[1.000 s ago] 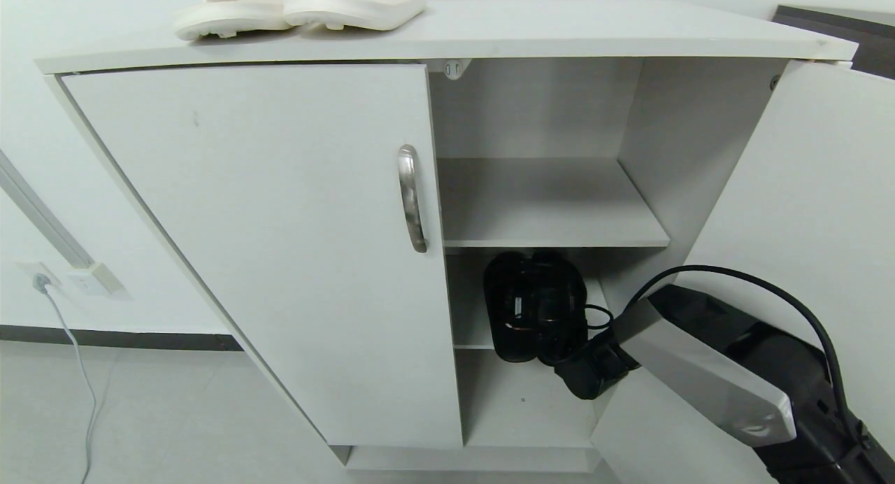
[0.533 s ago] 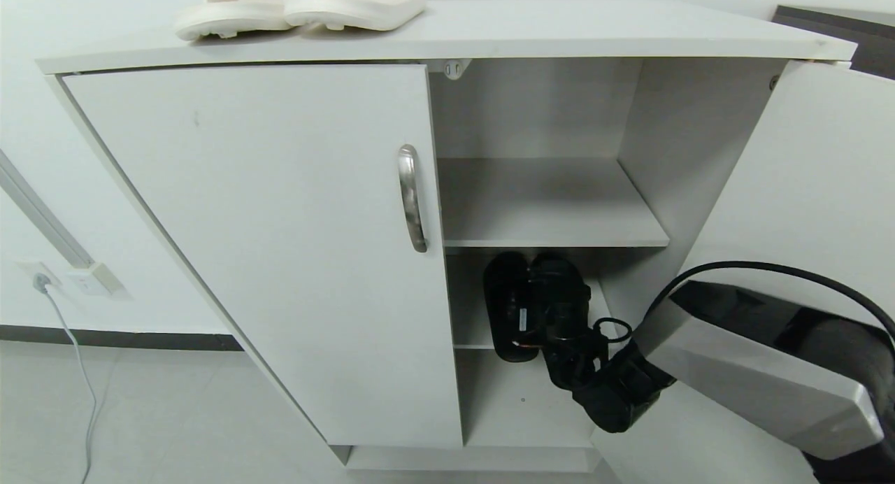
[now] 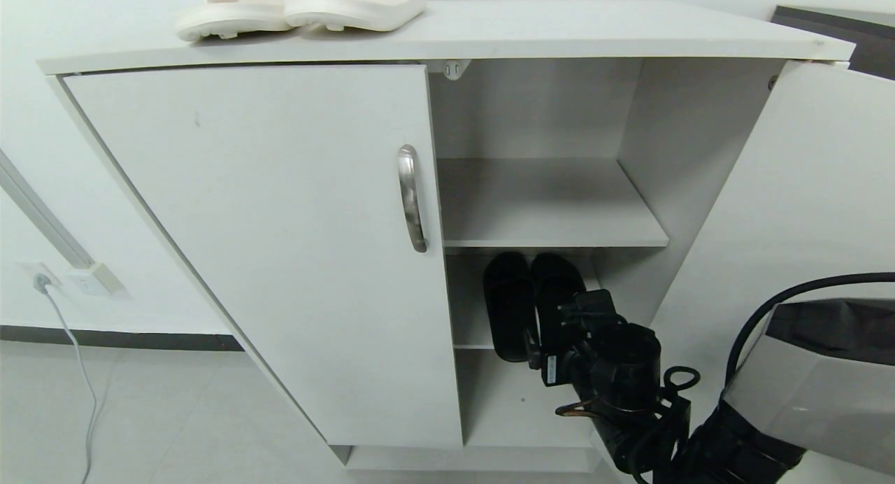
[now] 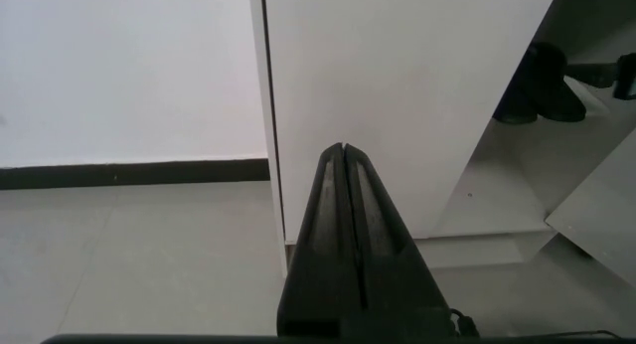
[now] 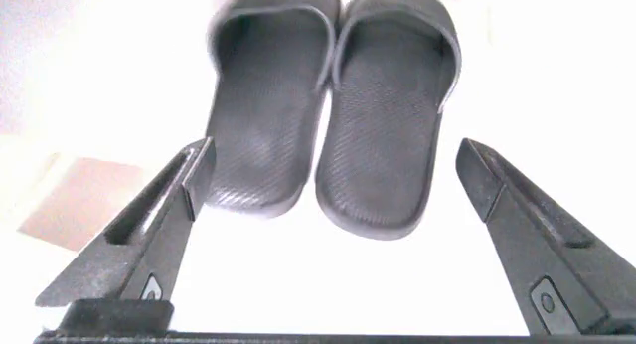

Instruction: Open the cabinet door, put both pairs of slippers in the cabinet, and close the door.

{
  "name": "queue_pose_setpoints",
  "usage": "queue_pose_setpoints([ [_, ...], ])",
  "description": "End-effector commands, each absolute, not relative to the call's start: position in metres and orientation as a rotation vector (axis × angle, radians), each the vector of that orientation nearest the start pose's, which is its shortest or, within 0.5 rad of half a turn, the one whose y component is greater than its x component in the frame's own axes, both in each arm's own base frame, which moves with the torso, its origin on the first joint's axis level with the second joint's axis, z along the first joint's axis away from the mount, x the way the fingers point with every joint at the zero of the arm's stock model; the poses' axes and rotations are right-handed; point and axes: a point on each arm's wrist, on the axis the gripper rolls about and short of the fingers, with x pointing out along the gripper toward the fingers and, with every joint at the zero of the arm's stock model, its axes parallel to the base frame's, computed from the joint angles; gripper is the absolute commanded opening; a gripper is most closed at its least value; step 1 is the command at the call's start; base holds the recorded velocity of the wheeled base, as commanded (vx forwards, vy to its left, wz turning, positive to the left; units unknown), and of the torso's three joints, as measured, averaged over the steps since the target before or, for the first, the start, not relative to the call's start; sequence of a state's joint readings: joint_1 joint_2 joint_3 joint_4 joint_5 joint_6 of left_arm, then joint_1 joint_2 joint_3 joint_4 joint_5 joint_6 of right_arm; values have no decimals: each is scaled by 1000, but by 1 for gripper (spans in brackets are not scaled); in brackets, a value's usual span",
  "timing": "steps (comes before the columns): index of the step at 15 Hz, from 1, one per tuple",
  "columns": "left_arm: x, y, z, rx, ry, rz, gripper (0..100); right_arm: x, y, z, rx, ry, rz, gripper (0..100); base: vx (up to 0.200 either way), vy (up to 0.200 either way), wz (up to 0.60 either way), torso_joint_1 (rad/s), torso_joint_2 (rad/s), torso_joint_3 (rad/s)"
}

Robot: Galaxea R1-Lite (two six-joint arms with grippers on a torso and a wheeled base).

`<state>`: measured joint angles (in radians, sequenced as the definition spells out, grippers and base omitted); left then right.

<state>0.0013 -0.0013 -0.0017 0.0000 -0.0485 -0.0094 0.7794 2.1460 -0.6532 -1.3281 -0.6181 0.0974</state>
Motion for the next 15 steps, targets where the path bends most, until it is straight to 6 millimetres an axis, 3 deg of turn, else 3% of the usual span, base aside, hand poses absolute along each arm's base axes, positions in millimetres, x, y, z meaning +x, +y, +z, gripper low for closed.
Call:
queue_pose_setpoints([
  [1,-23,-1,76,-11,-1,-48,0,249,233,74,-1,128,168,100,0,0,0,0,0,0],
  [6,-23,-1,76,-11,-1,-49,0,246,239,59,-7,136,184,100,0,0,0,0,0,0],
  [13,-23,-1,76,-11,-1,-48,0,246,241,57,-1,127,187,100,-200,0,0,2,2,4],
  [15,-23,-1,76,-9,-1,-48,0,247,241,56,-3,128,190,100,0,0,0,0,0,0],
])
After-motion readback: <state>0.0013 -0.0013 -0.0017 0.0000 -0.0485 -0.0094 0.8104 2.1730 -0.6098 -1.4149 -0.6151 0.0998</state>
